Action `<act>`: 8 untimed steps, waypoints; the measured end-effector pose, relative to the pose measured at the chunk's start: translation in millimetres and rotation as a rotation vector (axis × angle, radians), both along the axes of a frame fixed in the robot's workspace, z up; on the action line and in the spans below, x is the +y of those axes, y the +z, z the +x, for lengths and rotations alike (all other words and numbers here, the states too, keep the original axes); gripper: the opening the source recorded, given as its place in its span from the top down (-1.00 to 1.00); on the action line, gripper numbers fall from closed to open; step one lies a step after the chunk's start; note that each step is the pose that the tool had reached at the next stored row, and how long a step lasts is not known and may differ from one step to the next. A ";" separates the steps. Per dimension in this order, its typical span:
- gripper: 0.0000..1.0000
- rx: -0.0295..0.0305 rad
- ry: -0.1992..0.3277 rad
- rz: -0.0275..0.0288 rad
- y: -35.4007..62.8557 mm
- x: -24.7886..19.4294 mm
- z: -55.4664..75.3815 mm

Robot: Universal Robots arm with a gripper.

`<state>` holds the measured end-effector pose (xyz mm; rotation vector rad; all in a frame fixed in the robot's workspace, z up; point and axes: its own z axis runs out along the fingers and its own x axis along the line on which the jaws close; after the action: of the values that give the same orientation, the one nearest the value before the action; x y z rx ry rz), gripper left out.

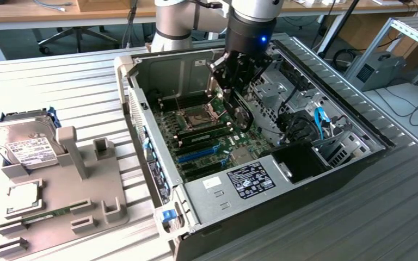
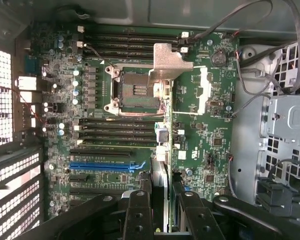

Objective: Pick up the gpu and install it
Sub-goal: 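Insert the gpu into the slot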

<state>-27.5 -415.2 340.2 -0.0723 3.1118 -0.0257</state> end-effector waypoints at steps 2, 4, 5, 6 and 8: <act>0.47 0.0000 0.008 0.0000 0.0 0.0 0.0; 0.47 0.0000 0.016 0.0000 0.0 0.0 0.0; 0.47 0.0000 0.020 0.0000 0.0 0.0 0.0; 0.47 0.0000 0.023 0.0000 0.0 0.0 0.0; 0.47 0.0000 0.030 0.0000 0.0 0.0 0.0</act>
<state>-27.5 -415.2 340.2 -0.1189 3.1101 -0.0251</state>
